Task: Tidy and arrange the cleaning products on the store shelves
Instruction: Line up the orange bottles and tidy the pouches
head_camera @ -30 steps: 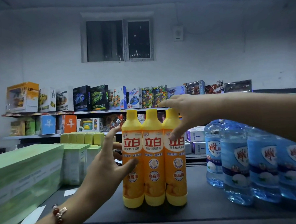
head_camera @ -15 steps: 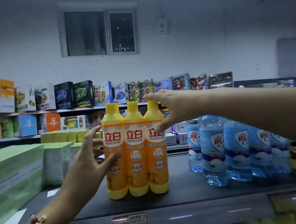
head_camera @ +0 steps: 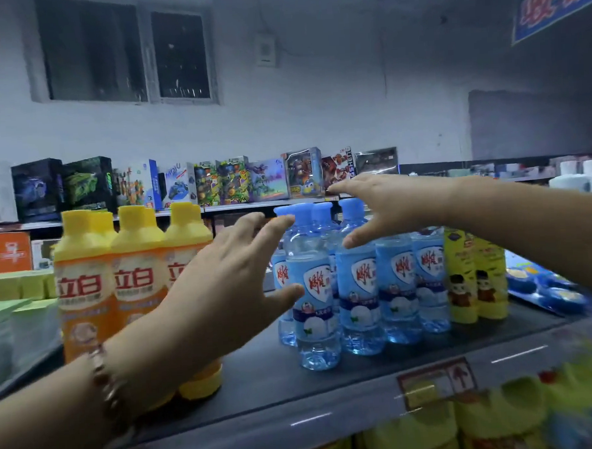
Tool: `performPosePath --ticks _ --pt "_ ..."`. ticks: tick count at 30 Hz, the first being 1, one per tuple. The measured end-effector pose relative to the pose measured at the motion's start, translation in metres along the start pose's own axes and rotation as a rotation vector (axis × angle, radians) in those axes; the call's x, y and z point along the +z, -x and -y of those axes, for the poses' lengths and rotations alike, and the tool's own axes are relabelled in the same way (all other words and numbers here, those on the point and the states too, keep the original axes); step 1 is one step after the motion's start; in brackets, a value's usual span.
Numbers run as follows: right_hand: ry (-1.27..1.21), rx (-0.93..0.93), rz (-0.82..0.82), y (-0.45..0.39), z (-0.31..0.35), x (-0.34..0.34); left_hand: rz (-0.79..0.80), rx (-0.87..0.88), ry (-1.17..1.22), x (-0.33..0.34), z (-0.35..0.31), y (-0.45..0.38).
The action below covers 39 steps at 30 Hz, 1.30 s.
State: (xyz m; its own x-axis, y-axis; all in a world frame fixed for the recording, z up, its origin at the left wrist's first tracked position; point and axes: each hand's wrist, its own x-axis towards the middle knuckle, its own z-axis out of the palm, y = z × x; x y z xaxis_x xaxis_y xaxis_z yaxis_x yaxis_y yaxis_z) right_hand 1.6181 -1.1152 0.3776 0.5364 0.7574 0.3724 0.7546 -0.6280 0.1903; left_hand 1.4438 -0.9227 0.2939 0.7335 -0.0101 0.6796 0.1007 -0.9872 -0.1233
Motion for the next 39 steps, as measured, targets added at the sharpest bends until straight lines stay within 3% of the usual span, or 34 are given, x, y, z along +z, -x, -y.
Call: performPosePath --ticks 3,6,13,20,25,29,33,37,39 --pt "-0.041 -0.019 -0.001 -0.004 -0.010 0.005 0.119 -0.090 -0.040 0.021 -0.024 -0.029" --pt "-0.047 -0.061 -0.006 -0.011 -0.014 0.012 0.177 -0.214 0.085 0.045 -0.033 -0.038" --pt "-0.203 -0.213 -0.052 -0.028 -0.019 0.008 0.035 -0.330 0.490 0.065 -0.043 -0.036" --pt "-0.243 -0.262 -0.049 -0.037 -0.018 0.016 0.024 -0.335 0.506 0.072 -0.032 -0.030" --pt "-0.141 -0.317 -0.006 -0.021 -0.031 0.010 0.020 -0.327 0.607 0.076 -0.028 -0.029" --pt "0.074 -0.170 0.123 -0.016 -0.063 -0.002 -0.006 -0.373 0.592 0.080 -0.033 -0.023" --pt "0.082 -0.168 0.190 -0.019 -0.078 0.002 -0.007 -0.409 0.444 0.083 -0.041 -0.022" --pt "-0.011 -0.229 0.123 -0.024 -0.077 0.002 -0.143 -0.172 -0.081 0.083 -0.057 -0.025" --pt "-0.003 -0.238 0.119 -0.026 -0.074 0.003 -0.128 -0.113 -0.226 0.083 -0.067 -0.036"
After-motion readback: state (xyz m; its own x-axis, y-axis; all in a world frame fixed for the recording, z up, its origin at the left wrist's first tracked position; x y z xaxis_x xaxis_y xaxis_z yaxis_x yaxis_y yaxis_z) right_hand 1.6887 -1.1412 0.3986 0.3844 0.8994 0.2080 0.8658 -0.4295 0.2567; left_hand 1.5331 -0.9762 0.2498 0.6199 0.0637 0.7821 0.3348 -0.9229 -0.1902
